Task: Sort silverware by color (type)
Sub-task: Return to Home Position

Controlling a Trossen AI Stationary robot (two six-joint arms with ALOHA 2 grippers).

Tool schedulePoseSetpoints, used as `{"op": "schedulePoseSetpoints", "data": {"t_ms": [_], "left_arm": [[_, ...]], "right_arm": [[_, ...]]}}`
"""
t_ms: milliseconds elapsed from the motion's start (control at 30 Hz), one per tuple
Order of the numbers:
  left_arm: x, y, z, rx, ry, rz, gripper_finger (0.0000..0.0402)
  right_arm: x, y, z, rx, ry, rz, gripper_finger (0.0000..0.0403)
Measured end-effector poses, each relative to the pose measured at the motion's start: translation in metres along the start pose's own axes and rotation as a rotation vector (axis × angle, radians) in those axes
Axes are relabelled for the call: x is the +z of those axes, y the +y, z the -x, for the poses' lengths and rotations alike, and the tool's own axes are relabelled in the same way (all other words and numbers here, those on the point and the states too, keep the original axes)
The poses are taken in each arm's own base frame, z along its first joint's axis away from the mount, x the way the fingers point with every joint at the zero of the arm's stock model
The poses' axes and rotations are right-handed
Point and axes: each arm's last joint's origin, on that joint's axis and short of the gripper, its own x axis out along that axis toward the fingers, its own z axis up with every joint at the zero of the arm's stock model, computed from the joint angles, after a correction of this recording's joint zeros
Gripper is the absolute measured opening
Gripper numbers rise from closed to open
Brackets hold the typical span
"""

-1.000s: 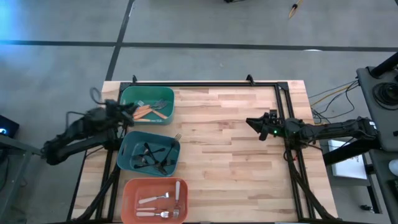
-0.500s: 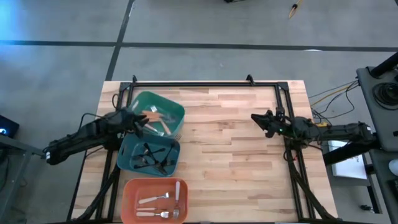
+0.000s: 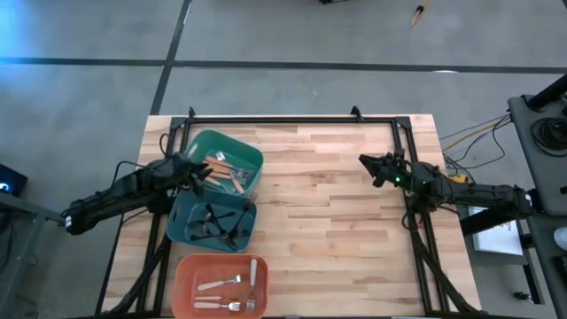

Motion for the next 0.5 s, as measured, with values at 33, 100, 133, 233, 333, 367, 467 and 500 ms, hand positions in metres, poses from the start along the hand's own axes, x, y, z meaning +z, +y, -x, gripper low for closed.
{"op": "schedulePoseSetpoints", "data": {"t_ms": [33, 100, 133, 233, 333, 367, 467, 500], "left_arm": [[0.000, 0.000, 0.000, 0.000, 0.000, 0.000, 0.0119], [0.000, 0.000, 0.000, 0.000, -0.001, -0.001, 0.0119], [0.000, 0.000, 0.000, 0.001, -0.001, -0.001, 0.0119], [0.000, 0.000, 0.000, 0.001, -0.005, -0.002, 0.0119], [0.001, 0.000, 0.000, 0.002, -0.006, -0.001, 0.0119], [0.001, 0.000, 0.000, 0.002, -0.006, -0.001, 0.0119], [0.001, 0.000, 0.000, 0.002, -0.006, -0.001, 0.0119], [0.001, 0.000, 0.000, 0.002, -0.006, -0.001, 0.0119]], "right_arm": [[0.001, -0.001, 0.000, -0.010, -0.012, -0.001, 0.0091], [0.004, -0.004, 0.000, -0.032, -0.040, -0.002, 0.0091], [0.006, -0.005, 0.000, -0.043, -0.053, -0.003, 0.0091], [0.009, -0.009, 0.000, -0.077, -0.085, -0.003, 0.0091], [0.014, -0.011, 0.001, -0.092, -0.125, -0.007, 0.0091], [0.015, -0.012, 0.002, -0.094, -0.137, -0.009, 0.0091], [0.017, -0.012, 0.003, -0.094, -0.163, -0.013, 0.0091], [0.018, -0.012, 0.004, -0.089, -0.171, -0.015, 0.0091]]}}
